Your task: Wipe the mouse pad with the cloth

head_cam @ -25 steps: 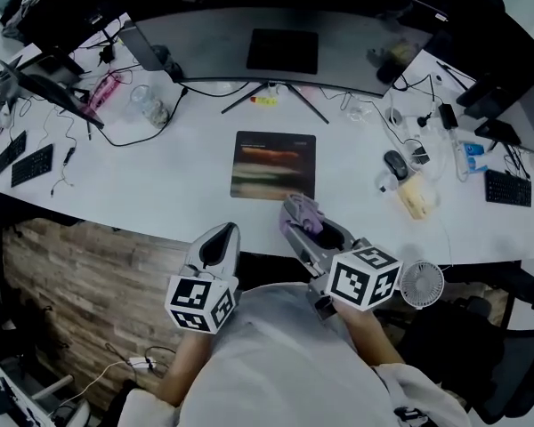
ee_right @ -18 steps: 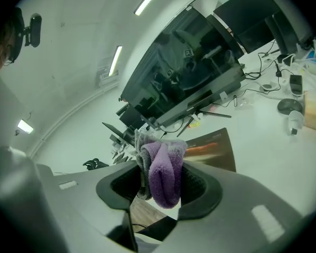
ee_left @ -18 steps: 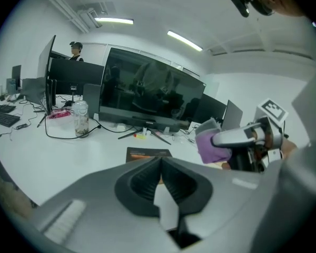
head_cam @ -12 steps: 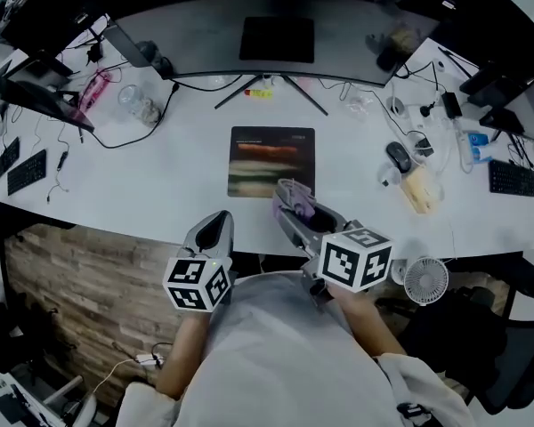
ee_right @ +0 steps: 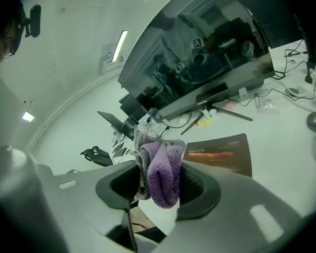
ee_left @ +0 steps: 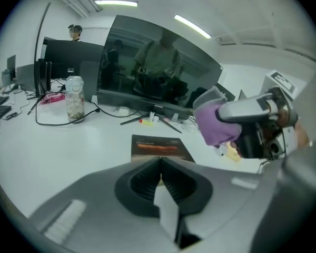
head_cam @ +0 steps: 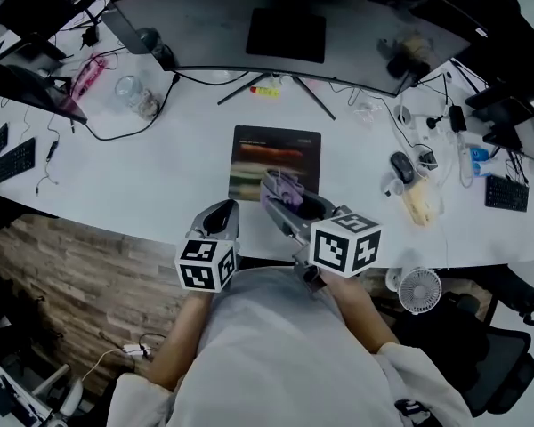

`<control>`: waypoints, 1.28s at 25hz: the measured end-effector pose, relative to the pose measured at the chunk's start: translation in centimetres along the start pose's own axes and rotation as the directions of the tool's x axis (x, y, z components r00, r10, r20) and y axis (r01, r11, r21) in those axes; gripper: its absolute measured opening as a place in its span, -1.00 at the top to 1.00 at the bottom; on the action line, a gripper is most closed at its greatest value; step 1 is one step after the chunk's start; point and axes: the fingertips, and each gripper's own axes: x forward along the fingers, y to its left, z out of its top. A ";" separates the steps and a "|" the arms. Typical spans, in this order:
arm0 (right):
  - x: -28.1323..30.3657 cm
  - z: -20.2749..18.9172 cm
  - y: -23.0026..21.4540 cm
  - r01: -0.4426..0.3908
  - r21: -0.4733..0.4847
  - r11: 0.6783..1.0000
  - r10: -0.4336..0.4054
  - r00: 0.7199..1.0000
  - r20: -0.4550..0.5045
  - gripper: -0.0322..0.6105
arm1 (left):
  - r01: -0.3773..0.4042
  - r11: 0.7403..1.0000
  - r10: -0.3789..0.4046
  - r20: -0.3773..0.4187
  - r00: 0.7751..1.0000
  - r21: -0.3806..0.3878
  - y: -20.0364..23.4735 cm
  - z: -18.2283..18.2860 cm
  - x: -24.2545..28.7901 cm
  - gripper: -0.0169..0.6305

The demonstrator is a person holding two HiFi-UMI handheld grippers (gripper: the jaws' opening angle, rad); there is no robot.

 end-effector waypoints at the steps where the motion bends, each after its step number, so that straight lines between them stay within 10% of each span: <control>1: 0.6 0.2 -0.2 0.005 0.003 1.000 -0.005 1.000 -0.008 0.33 | -0.003 1.000 0.003 -0.010 1.000 0.001 0.4 -0.1 0.4 0.95; 32: 15.2 1.2 -7.4 0.109 0.132 0.985 -0.082 0.978 -0.193 0.33 | -0.054 0.998 0.046 -0.237 0.970 -0.029 6.2 -6.1 9.1 0.95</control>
